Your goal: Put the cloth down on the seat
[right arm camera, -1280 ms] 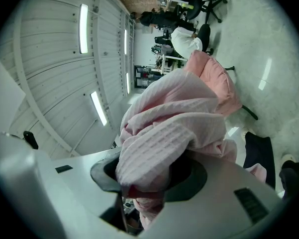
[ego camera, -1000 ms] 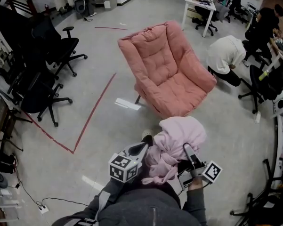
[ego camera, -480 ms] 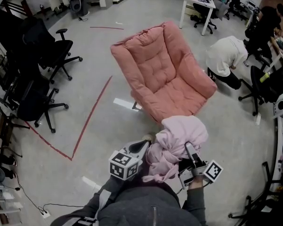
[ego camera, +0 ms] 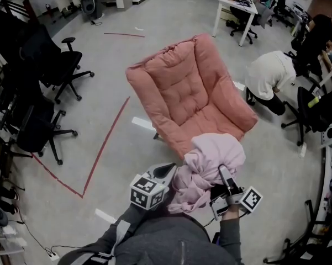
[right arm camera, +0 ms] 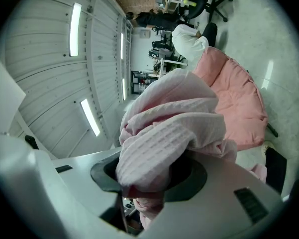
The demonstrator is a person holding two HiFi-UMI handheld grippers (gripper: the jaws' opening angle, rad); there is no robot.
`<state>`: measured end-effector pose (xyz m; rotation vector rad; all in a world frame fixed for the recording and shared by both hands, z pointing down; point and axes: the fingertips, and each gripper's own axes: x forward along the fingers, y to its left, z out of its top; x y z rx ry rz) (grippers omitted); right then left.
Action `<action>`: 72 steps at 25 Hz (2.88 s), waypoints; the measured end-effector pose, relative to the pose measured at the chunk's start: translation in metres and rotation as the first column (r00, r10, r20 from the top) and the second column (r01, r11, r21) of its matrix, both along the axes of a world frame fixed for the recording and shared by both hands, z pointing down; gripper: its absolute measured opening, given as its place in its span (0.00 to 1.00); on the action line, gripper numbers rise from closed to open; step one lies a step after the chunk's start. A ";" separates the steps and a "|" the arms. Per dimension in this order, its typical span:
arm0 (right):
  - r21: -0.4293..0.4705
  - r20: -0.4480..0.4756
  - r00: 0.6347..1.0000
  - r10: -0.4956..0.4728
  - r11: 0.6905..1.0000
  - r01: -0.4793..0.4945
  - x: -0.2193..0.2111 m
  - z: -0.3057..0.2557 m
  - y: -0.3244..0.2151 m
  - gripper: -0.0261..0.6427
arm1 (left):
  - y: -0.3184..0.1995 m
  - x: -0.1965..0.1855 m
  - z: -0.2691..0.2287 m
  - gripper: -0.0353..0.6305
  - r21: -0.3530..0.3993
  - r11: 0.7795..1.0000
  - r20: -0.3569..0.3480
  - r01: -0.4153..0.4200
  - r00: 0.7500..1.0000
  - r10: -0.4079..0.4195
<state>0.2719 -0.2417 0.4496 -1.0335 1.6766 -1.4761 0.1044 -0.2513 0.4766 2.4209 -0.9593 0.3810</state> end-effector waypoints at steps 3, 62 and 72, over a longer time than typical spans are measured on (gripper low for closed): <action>-0.001 -0.005 1.000 0.002 1.000 -0.002 -0.002 0.000 -0.031 0.30 | -0.031 -0.003 0.002 0.06 -0.007 1.000 -0.004 0.002 1.000 -0.002; -0.073 -0.530 0.521 -0.669 0.648 0.758 -0.105 0.209 -0.394 0.29 | -0.299 -0.022 0.151 0.07 -0.264 0.906 -0.150 0.331 0.914 -0.378; -0.122 -0.542 0.441 -0.715 0.587 0.800 -0.120 0.254 -0.388 0.29 | -0.294 -0.017 0.167 0.07 -0.287 0.881 -0.138 0.377 0.894 -0.427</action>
